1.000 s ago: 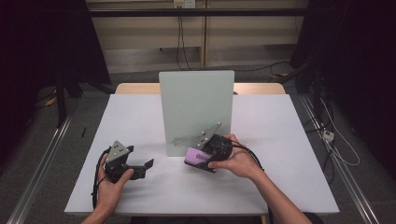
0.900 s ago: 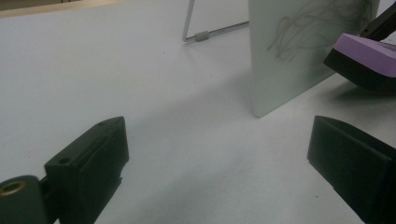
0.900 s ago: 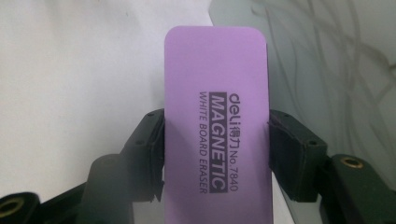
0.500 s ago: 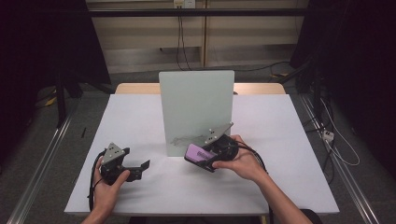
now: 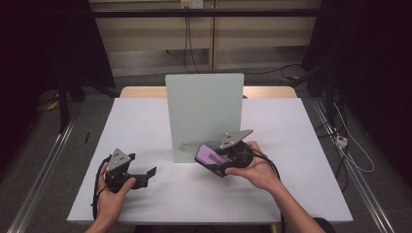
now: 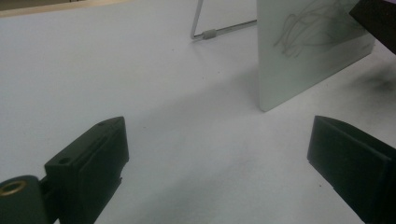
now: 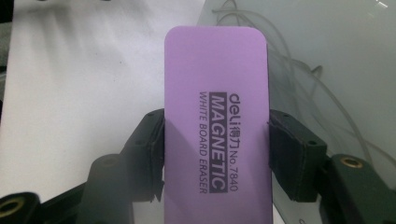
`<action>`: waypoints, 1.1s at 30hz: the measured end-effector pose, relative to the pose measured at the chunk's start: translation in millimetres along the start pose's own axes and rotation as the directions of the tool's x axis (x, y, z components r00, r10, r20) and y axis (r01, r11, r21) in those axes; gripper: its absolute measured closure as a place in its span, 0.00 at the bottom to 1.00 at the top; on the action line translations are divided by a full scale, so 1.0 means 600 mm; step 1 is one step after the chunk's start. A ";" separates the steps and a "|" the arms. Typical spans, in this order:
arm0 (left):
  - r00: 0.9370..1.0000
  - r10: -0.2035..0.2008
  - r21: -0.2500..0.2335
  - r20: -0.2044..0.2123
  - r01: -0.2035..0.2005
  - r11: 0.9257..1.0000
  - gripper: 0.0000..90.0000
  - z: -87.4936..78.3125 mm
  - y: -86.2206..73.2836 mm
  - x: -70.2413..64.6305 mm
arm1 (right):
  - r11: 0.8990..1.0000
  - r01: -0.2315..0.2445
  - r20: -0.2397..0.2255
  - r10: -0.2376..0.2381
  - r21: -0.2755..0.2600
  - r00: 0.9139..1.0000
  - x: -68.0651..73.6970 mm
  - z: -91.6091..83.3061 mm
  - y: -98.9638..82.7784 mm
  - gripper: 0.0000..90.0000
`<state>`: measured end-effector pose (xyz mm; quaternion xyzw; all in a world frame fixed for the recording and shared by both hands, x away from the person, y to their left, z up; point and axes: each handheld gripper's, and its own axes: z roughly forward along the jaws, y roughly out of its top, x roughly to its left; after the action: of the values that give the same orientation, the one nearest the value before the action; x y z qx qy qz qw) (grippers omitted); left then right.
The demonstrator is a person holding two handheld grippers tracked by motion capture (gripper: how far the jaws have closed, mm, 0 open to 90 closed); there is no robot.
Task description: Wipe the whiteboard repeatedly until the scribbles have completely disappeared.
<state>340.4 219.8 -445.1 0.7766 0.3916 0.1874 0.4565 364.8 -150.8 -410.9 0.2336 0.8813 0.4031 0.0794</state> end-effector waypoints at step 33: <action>0.999 0.032 0.027 0.021 -0.032 0.999 0.06 0.010 0.003 -0.004 | 0.992 0.054 0.177 -0.034 -0.112 0.984 -0.018 -0.058 -0.020 0.46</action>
<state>343.8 214.0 -446.8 0.7910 0.3768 0.1812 0.4467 358.6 -186.0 -397.5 0.2435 0.8508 0.4300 0.1790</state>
